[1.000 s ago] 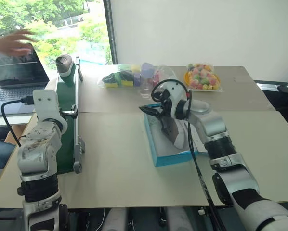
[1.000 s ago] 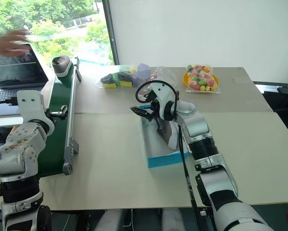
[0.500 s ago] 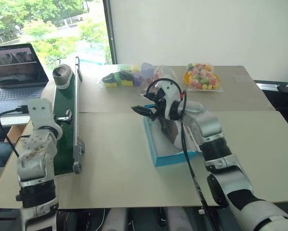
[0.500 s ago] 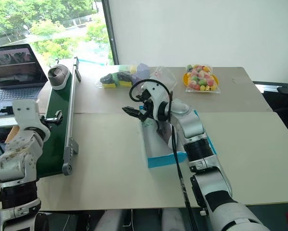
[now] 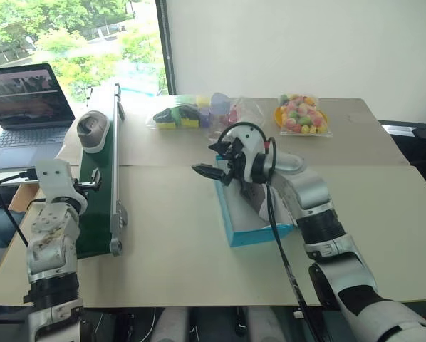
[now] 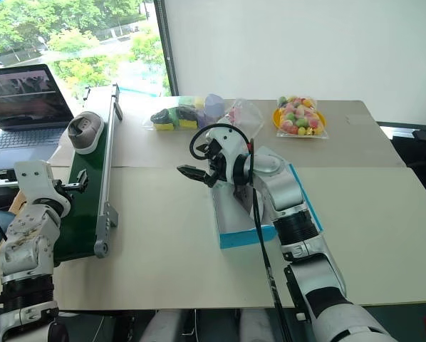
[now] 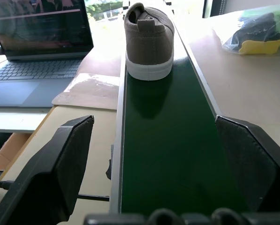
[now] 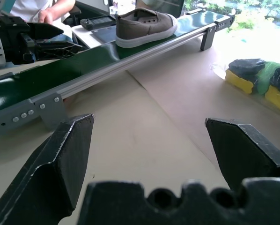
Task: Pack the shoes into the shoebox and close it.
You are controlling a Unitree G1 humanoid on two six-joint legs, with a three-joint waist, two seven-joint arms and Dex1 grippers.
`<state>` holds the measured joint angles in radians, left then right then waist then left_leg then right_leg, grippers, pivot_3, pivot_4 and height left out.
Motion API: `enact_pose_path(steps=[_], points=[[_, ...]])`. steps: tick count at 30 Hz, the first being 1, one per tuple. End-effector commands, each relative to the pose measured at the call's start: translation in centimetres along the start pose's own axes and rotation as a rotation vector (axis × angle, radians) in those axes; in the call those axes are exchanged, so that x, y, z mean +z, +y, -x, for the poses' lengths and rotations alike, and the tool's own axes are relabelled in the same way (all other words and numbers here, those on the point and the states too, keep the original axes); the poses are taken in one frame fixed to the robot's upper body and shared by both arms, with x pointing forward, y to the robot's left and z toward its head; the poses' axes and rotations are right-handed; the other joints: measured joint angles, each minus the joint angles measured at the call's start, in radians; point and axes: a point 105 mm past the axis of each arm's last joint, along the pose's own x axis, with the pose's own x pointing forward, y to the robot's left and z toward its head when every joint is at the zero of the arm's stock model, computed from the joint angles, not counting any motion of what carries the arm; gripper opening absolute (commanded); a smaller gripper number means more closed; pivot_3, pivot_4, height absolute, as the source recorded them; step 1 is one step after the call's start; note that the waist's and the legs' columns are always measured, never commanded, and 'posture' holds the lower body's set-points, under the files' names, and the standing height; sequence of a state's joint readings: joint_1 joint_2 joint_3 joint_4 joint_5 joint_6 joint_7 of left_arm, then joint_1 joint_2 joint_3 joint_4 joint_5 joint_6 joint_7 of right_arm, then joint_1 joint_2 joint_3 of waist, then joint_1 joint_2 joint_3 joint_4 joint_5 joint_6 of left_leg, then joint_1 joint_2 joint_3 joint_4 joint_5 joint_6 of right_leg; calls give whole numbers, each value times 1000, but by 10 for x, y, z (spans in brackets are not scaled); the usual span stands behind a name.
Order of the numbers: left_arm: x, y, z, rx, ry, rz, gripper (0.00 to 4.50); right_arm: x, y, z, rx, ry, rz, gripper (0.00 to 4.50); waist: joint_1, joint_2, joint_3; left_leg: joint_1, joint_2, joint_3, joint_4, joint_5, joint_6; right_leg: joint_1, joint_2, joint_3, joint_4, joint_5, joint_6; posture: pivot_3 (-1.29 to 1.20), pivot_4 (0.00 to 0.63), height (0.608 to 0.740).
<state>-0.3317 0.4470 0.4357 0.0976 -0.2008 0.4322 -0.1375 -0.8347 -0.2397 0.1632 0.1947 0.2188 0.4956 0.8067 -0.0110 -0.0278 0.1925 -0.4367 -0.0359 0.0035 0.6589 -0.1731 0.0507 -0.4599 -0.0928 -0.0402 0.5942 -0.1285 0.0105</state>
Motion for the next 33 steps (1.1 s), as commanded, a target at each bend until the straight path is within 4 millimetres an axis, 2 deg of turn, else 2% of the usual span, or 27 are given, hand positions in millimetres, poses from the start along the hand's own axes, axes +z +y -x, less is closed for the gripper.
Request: enact_pose_path(steps=[1, 8, 15, 16, 17, 20, 21, 24, 27, 28, 30, 33], points=[[12, 6, -10, 5, -49, 2, 4457, 16, 3, 5, 8, -38, 31, 4500, 0, 0, 0, 0, 0, 0, 0, 0, 0, 0, 0, 0, 0, 0, 0, 0, 150, 738], [6, -10, -22, -92, -16, -1, 4457, 18, 1, 11, -11, -27, 36, 4500, 0, 0, 0, 0, 0, 0, 0, 0, 0, 0, 0, -1, 0, 0, 0, 0, 150, 738], [-14, 2, -26, -41, 84, 22, 4457, 17, -2, 16, -38, -15, 39, 4500, -1, 0, 0, 0, 1, 0, 0, 0, 0, 0, 0, -1, 0, 0, 0, 0, 150, 738], [-17, 5, -26, -27, 96, 39, 3926, 17, -4, 17, -47, -12, 41, 4500, -1, 0, 0, 0, 1, 0, 0, 0, 0, 0, 0, -1, 0, 0, 0, 0, 150, 738], [-19, 6, -26, -22, 103, 51, 3776, 17, -6, 18, -55, -10, 44, 4500, -1, 0, 0, 0, 1, 0, 0, 0, 0, 0, -1, -1, 0, 0, 0, 0, 150, 738], [-19, 2, -26, -49, 98, 48, 2748, 19, -9, 20, -68, -10, 48, 4500, -1, 0, 0, 0, 1, 0, 0, 0, 0, 0, -2, -1, 0, 1, 1, 0, 150, 738], [-17, -1, -26, -59, 89, 61, 2588, 19, -10, 20, -71, -10, 49, 4500, -1, 0, 0, 0, 1, 0, 0, 0, 0, 0, -2, -1, 0, 1, 1, 0, 150, 738], [-1, -15, -28, -107, 39, 79, 2541, 20, -10, 21, -73, -11, 49, 4500, 1, 0, 0, 1, 2, 0, 0, 0, 0, 0, -2, -3, 0, 1, 1, 0, 150, 738], [30, -30, -28, -160, -66, 38, 2541, 22, -9, 20, -71, -16, 47, 4500, 6, 0, 0, 0, 4, 0, 0, 0, 0, 0, -2, -4, 0, 2, 1, 0, 150, 738], [48, -43, -26, -208, -128, 9, 2541, 26, -11, 20, -76, -43, 3, 4500, 7, 0, 0, -1, 4, 0, 0, 0, 0, 0, -2, -5, 0, 2, 1, 0, 150, 738], [73, -65, -19, -290, -208, -14, 2541, 33, -15, 21, -92, -88, -73, 4500, 10, 0, 0, -2, 4, 0, 0, 0, 0, 0, -2, -6, -1, 2, 1, 0, 150, 738], [112, -124, 3, -484, -318, -13, 2541, 44, -29, 24, -142, -160, -309, 4500, 16, 0, 0, -5, 3, 1, 0, 0, 0, -2, -3, -6, -2, 2, 0, 0, 150, 738]])
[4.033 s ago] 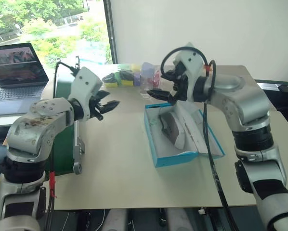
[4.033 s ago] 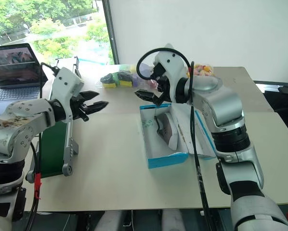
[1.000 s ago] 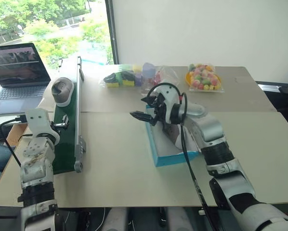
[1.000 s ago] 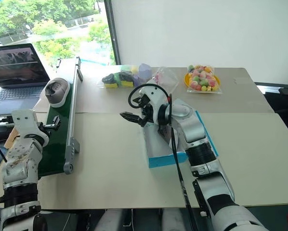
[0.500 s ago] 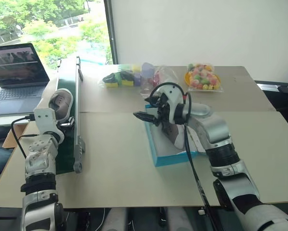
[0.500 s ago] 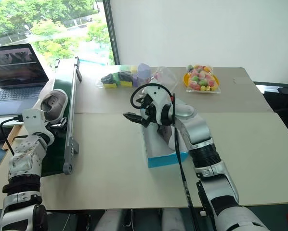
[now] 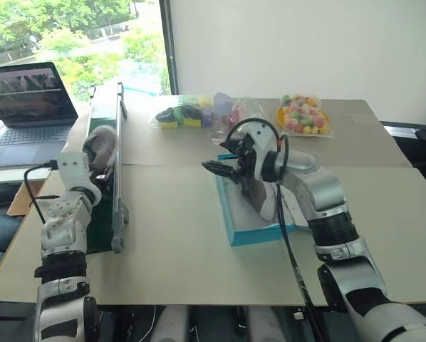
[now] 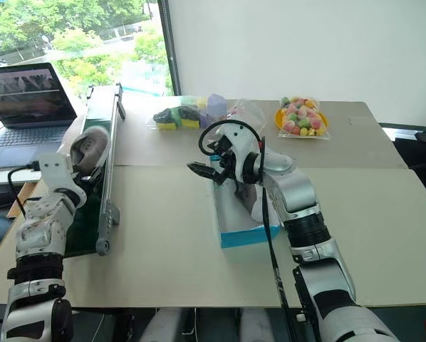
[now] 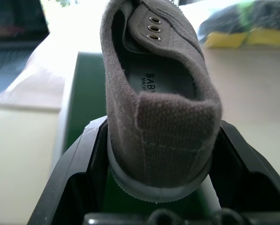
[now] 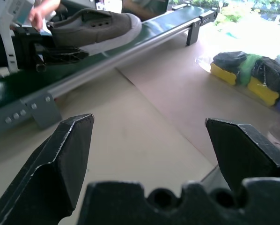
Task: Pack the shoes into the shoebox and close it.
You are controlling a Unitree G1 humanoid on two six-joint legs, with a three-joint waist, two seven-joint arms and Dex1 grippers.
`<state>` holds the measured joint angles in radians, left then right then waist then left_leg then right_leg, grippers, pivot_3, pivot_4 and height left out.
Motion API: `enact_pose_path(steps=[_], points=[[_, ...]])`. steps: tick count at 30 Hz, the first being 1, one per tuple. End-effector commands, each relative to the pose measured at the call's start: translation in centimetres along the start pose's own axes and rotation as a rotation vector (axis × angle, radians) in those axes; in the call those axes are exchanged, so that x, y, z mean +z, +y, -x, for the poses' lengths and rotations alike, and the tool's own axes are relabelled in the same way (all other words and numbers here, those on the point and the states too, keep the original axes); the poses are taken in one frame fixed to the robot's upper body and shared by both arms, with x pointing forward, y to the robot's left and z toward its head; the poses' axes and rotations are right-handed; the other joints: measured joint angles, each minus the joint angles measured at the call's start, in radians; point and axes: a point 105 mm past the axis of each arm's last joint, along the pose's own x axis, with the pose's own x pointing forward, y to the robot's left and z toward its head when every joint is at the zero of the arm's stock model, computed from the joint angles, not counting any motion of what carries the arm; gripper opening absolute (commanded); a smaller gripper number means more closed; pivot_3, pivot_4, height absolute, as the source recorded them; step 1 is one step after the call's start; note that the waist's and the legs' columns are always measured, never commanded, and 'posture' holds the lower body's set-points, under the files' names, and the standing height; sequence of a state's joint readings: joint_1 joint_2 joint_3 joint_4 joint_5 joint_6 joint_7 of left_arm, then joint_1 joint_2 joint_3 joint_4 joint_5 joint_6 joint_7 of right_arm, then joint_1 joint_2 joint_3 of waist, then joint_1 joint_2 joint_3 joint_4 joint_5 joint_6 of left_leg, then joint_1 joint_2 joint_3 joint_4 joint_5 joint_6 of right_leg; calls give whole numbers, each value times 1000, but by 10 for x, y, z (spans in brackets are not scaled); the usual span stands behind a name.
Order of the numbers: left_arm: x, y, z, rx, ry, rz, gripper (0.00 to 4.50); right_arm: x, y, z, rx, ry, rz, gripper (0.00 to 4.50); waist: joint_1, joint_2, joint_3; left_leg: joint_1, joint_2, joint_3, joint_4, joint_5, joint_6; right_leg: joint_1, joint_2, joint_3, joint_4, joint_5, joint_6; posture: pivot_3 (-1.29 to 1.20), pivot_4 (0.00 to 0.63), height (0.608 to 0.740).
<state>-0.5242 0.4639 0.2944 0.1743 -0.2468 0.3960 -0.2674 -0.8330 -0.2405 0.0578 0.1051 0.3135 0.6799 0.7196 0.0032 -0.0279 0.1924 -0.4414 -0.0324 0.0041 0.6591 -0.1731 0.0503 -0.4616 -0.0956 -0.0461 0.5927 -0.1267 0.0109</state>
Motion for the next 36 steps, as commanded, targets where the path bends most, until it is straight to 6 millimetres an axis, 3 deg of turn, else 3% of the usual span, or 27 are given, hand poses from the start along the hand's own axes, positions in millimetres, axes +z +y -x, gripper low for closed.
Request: enact_pose_path(steps=[1, 4, 7, 11, 17, 24, 36], points=[[71, -70, 1, -225, -207, -24, 2541, 34, -14, 5, -55, -118, -211, 4500, 5, 0, 0, -1, 0, 0, 0, 0, 0, 0, -1, 0, 0, 0, -1, 0, 150, 738], [90, -105, 4, -311, -245, 13, 2541, 43, -19, 6, -73, -171, -347, 4500, 7, 0, 0, 0, -2, 1, 0, 0, 1, 1, -2, 2, -1, 4, -7, 0, 150, 738], [97, -144, 10, -426, -249, 27, 2541, 78, -34, 16, -87, -386, -577, 4500, 2, 0, 0, 0, -3, 2, 0, -1, 3, 1, 0, 2, -2, 4, -6, 0, 150, 738], [102, -173, 17, -492, -250, 75, 2541, 99, -49, 30, -96, -527, -739, 4500, 0, 0, 0, 0, -1, 2, 0, 4, 10, 0, 4, 3, -1, 3, -5, 0, 150, 738], [99, -195, 24, -553, -226, 118, 2541, 101, -51, 35, -127, -529, -745, 4500, -10, 0, 0, 1, 1, 4, 0, 4, 11, 2, 5, 4, 0, -1, -1, 0, 150, 738], [107, -205, 25, -577, -239, 123, 2541, 91, -50, 31, -141, -489, -743, 4500, -16, 0, 0, 1, 0, 6, 1, 4, 11, 2, 5, 5, 0, -1, 0, 0, 150, 738], [120, -186, 21, -582, -273, 13, 2541, 83, -50, 31, -150, -458, -723, 4500, -17, 0, 0, 1, 1, 6, 1, 4, 11, 2, 6, 5, 0, -1, 0, 0, 150, 738]])
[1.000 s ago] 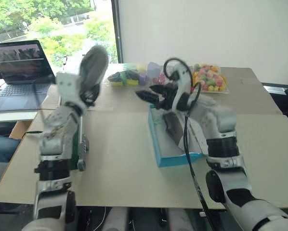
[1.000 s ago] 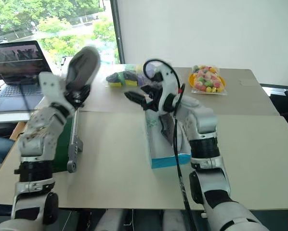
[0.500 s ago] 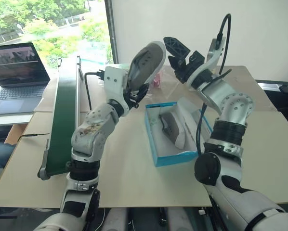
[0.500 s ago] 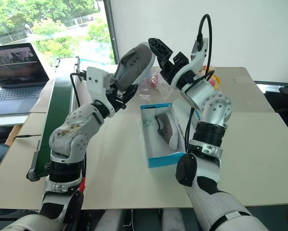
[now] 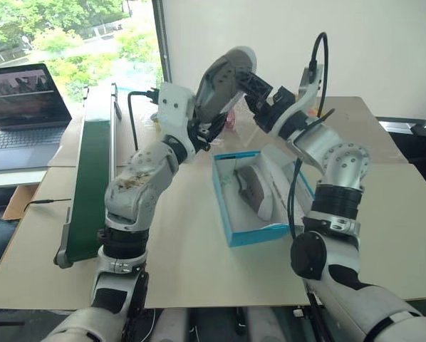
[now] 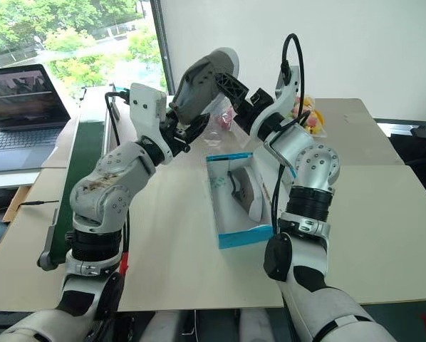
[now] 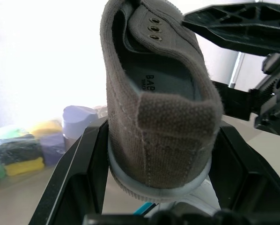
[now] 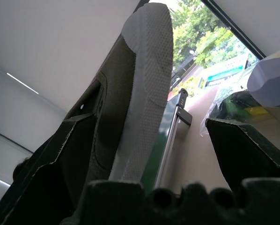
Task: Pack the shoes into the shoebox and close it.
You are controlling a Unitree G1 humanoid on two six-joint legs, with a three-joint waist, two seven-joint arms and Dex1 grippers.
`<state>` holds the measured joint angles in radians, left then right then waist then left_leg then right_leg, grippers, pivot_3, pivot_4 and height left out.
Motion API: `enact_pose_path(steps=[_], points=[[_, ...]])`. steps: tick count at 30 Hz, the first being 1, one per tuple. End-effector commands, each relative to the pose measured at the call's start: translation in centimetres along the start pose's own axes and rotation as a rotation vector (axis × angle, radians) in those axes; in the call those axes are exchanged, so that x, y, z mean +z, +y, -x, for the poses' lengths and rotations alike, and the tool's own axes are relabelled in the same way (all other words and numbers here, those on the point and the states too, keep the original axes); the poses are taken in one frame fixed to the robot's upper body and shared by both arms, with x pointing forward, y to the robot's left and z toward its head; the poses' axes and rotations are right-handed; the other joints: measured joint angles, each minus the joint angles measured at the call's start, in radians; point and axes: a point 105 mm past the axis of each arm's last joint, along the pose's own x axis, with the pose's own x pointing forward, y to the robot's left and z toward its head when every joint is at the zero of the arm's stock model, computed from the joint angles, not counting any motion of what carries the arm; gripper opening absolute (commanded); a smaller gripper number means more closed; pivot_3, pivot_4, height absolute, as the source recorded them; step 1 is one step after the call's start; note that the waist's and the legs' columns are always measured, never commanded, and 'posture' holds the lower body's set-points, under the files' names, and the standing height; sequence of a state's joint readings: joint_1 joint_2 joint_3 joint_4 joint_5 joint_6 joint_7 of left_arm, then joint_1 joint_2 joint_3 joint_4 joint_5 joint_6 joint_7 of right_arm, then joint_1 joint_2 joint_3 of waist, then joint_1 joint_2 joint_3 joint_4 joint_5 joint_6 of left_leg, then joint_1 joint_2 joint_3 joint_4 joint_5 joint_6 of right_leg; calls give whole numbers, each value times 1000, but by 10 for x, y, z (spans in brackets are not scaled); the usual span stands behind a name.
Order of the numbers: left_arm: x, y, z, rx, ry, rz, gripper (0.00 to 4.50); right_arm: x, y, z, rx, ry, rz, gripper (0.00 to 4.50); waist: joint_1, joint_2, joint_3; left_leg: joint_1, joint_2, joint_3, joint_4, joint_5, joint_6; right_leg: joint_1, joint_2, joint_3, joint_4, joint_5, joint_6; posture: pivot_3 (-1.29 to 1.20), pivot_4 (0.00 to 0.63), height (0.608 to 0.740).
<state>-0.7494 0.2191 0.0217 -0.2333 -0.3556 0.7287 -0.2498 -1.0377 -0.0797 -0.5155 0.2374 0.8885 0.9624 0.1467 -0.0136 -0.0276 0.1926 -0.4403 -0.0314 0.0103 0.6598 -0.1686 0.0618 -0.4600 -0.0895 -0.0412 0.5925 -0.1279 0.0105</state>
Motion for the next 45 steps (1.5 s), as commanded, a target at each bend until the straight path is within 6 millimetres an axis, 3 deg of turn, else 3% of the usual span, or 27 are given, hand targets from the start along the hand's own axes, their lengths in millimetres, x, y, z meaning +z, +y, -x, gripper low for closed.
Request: enact_pose_path(steps=[1, 3, 4, 7, 14, 16, 20, 22, 25, 30, 31, 34, 39, 45], points=[[19, -4, 1, -51, -56, -66, 2541, 9, 15, 0, 57, -23, 33, 4500, 0, 0, 0, 0, 0, 0, 0, 0, 0, 0, 0, 0, 0, 0, 0, 0, 150, 738], [15, -4, 1, -54, -43, -56, 2541, 10, 15, -1, 59, -29, 33, 4500, 1, 0, 0, 0, 0, 0, 0, 0, 0, 0, 0, 0, 0, 0, 0, 0, 150, 738], [13, -9, 2, -71, -40, -34, 2541, 10, 16, -1, 62, -32, 33, 3972, 1, 0, 0, 0, 0, 0, 0, 0, 0, 0, 0, 0, 0, 0, 0, 0, 150, 738], [7, -21, 2, -113, -29, -13, 2541, 10, 17, -1, 69, -33, 35, 3015, 1, 0, 0, 0, 0, 0, 0, 0, 0, 0, -1, 0, -1, 0, 0, 0, 150, 738], [7, -20, -3, -99, -32, 14, 2541, 10, 17, 0, 69, -37, 37, 659, 2, 0, 0, 0, 0, 0, 0, 0, 0, 0, -1, 0, 0, 0, 0, 0, 150, 738], [4, -18, -3, -90, -18, 15, 2541, 11, 17, 0, 69, -38, 38, 376, 1, 0, 0, 0, 0, 0, 0, 0, 0, 0, 0, 0, 0, 0, 0, 0, 150, 738], [-8, -13, 2, -98, 32, 40, 2541, 13, 19, 0, 71, -43, 53, 317, 0, 0, 0, 0, 0, 0, 0, 0, 0, 0, 0, 0, 0, 0, 0, 0, 150, 738], [-11, -12, 7, -119, 40, 73, 3454, 14, 19, 0, 69, -46, 63, 304, -1, 0, 0, 0, 0, 0, 0, 0, 0, 0, 0, 0, 0, 0, 0, 0, 150, 738], [-16, -9, 19, -176, 111, 42, 4477, 23, 17, 2, 30, -62, 166, 279, -1, 0, 0, 0, 0, 0, 0, 0, 0, 0, 0, 0, 0, 0, 0, 0, 150, 738], [-16, -3, 38, -284, 193, -89, 4500, 36, 27, 10, -1, 8, 444, 277, 2, 1, 1, 0, 0, 0, 0, 0, 0, -1, 0, 0, -1, -1, -1, 0, 150, 738], [-19, 4, 40, -274, 229, -128, 4500, 27, 20, 14, -55, 131, 534, 277, 2, 1, 1, -1, 0, 0, 0, 0, 0, -1, 0, 0, -1, -1, -1, 0, 150, 738], [-25, 14, 41, -274, 281, -206, 4500, -11, -28, 48, -259, 508, 714, 277, 4, 1, 1, -1, -1, 0, -1, 0, 0, -1, -2, 0, -2, -5, -7, 0, 150, 738], [-23, 11, 32, -286, 246, -185, 4500, -38, -56, 86, -289, 637, 646, 277, 16, -1, 0, -1, -1, 0, -1, -1, 0, 1, -3, 0, -5, -7, -6, 0, 150, 738], [-26, -1, 30, -325, 241, -166, 4500, -53, -69, 92, -320, 670, 629, 277, 13, 0, 0, -2, 0, 3, -1, -1, 1, 0, -3, 1, -6, -1, 3, 0, 150, 738]])
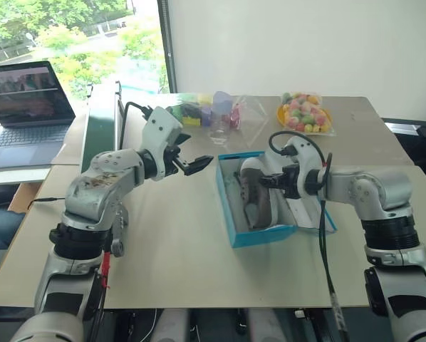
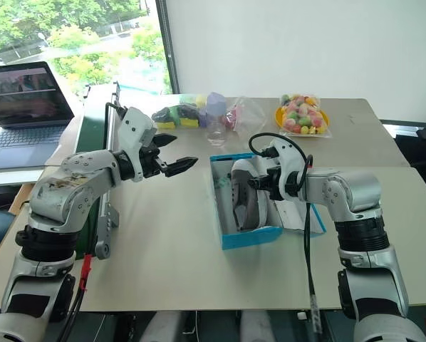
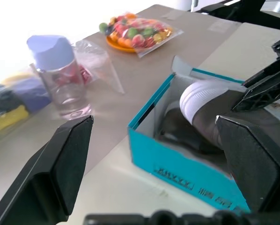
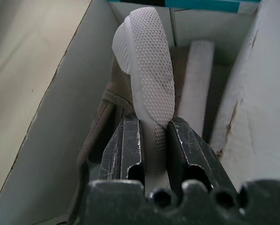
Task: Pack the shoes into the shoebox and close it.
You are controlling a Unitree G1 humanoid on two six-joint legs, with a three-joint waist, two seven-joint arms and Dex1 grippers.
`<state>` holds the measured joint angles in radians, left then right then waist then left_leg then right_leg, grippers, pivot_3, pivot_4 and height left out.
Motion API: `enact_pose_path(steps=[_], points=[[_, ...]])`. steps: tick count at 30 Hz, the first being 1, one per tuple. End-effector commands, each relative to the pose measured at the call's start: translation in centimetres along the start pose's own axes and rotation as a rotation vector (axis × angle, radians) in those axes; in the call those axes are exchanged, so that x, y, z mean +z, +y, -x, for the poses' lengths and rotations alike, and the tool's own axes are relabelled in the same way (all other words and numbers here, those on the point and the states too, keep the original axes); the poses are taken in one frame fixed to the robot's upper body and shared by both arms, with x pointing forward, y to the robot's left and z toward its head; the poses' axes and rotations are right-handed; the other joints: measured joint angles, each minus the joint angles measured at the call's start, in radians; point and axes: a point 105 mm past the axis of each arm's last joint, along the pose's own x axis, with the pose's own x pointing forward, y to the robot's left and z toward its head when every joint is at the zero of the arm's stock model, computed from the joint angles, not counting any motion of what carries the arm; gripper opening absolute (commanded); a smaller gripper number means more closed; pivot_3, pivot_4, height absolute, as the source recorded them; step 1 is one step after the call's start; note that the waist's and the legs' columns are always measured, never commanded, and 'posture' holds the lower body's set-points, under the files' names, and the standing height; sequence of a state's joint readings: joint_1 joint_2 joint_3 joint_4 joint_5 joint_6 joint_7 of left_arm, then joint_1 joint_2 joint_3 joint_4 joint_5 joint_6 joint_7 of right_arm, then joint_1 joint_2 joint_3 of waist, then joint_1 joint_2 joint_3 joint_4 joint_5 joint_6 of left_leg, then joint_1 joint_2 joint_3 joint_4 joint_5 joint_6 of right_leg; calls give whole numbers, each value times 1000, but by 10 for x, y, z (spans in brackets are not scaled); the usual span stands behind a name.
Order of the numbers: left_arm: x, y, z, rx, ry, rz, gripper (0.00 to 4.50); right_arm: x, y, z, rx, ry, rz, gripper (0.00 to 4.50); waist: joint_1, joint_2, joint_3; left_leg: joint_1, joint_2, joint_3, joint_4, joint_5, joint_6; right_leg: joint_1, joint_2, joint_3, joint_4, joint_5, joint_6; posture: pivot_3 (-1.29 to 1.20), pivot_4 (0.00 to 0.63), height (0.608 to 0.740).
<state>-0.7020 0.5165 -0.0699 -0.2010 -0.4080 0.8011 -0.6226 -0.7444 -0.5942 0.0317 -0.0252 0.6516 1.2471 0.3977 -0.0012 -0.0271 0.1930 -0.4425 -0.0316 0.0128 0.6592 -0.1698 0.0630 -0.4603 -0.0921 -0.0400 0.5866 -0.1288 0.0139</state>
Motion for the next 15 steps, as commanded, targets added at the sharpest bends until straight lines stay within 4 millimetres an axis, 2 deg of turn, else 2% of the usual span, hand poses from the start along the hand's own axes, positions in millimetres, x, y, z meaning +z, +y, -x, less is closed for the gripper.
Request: enact_pose_path(steps=[1, 5, 11, 15], points=[[14, -4, 1, -11, -43, -51, 4500, 12, 5, 3, 0, -57, 46, 277, 1, 0, 0, 0, 0, 0, 0, 0, 0, 0, 0, 0, 0, 0, 0, 0, 150, 738], [13, -2, 1, 2, -41, -47, 4500, 7, 8, -2, 0, -30, 72, 277, 3, 0, 0, 0, 1, 0, 0, 0, 0, 0, 1, 0, 0, 0, 0, 0, 150, 738], [7, -2, 2, 13, -29, -43, 4500, 16, 20, -1, 45, -37, 112, 277, 4, 0, 0, 0, 0, 0, 0, 0, 0, 0, 1, 0, 0, 0, 0, 0, 150, 738], [1, 1, 1, 32, -14, -43, 4500, 1, 27, -13, 83, 34, 153, 277, 4, 0, 0, 0, 1, 0, 0, 0, 0, 0, 1, 0, 0, 0, 0, 0, 150, 738]])
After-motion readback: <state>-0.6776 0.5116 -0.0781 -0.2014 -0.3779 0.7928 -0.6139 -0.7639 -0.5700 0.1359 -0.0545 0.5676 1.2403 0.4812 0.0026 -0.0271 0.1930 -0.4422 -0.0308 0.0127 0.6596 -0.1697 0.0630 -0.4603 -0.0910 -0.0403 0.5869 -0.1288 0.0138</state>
